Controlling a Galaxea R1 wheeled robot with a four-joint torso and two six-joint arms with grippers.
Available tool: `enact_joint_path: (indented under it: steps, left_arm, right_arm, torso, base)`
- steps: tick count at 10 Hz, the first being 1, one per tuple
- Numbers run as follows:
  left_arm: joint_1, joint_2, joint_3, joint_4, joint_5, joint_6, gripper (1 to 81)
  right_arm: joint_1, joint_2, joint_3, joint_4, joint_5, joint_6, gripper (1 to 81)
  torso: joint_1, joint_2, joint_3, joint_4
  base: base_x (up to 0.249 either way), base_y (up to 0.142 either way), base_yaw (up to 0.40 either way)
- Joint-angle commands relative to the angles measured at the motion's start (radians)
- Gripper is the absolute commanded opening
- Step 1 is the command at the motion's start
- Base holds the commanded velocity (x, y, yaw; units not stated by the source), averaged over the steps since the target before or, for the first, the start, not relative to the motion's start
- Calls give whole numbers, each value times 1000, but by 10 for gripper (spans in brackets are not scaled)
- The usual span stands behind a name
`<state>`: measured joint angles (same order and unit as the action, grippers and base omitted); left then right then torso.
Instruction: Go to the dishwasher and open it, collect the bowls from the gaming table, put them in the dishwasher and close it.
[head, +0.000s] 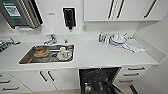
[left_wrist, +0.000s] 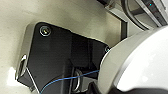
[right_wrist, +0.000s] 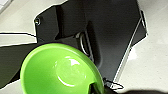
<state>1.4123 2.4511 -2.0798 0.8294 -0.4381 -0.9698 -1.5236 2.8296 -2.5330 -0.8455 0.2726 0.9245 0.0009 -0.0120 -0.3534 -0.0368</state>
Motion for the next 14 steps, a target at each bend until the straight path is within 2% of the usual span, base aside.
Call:
enact_joint_path:
  steps: [1, 2, 3, 4, 6, 7, 9, 11, 14]
  left_arm:
    - [-206, -127, 356, 43, 305, 29, 10]
    - [-267, -156, 439, 43, 367, 29, 10]
    - [-325, -200, 523, 36, 415, 28, 10]
    - [-385, -251, 617, 31, 475, 22, 10]
    - [-480, -309, 733, 31, 571, 11, 10]
    - [-517, -317, 757, 31, 601, 3, 10]
    - [-612, -306, 823, 31, 735, -18, 10]
    - [-712, -282, 872, 33, 853, -58, 10]
    - [-844, -237, 918, 33, 1001, -107, 10]
  right_arm:
    - [7, -13, 10, -7, -30, 4, 10]
    - [9, -13, 11, -7, -29, 4, 10]
    - [10, -13, 13, -7, -30, 2, 10]
    - [12, -13, 14, -7, -29, 2, 10]
    - [12, -11, 17, -7, -27, 2, 10]
    - [12, -11, 17, -7, -27, 4, 10]
    - [12, -10, 17, -6, -27, 2, 10]
    - [12, -11, 19, -4, -23, 4, 10]
    - [12, -10, 19, -6, -16, 4, 10]
  torso:
    - [0, 0, -86, 0]
    - [0, 0, -81, 0]
    - [0, 0, -105, 0]
    - [1, 1, -74, 0]
    - [1, 1, -85, 0]
    - [1, 2, -84, 0]
    - [1, 2, -84, 0]
    - [1, 2, -164, 0]
    - [1, 2, -245, 0]
  base:
    - [0, 0, 0]
    - [0, 0, 0]
    - [0, 0, 0]
    - [0, 0, 0]
    - [0, 0, 0]
    - [0, 0, 0]
    - [0, 0, 0]
    - [0, 0, 0]
    - [0, 0, 0]
